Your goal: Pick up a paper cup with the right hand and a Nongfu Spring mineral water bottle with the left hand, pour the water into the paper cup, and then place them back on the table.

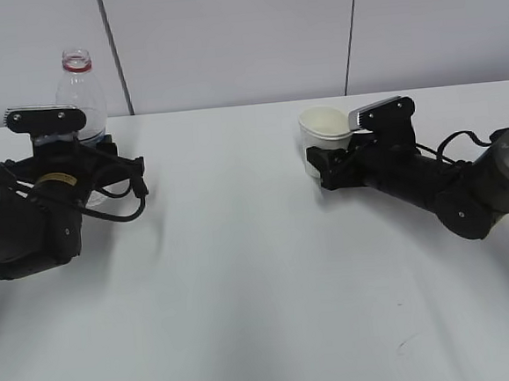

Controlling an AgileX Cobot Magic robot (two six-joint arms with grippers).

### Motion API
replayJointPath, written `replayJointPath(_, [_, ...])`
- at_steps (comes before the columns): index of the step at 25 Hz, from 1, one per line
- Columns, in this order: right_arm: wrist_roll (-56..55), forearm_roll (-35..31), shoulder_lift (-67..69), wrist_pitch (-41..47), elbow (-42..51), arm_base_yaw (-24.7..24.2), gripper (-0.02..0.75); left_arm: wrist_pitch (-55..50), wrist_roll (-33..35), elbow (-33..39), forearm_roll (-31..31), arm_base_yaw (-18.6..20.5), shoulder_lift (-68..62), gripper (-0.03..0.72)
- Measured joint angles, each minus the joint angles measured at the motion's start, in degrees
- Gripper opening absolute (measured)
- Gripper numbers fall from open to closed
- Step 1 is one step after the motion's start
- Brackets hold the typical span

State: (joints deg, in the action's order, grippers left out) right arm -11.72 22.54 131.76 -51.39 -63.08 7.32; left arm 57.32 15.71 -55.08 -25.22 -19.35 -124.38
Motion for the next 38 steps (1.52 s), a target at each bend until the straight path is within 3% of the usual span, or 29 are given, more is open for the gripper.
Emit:
replayJointPath(19, [4.4,-4.4,-5.8,-1.2,10.6,0.0,0.539,-0.1,-0.4,0.0,0.3,-0.1,0.0,0.362])
replayJointPath(26, [4.8,-4.8,-10.7,-2.1,15.4,0.0,0.539,-0.3,-1.3,0.0,0.6,-1.7,0.0,0.362])
replayJointPath(38, [4.9,-4.8,-11.8,-4.6,15.9,0.0,0.538,-1.1,-2.5,-0.2,0.8,-1.9,0.0,0.361])
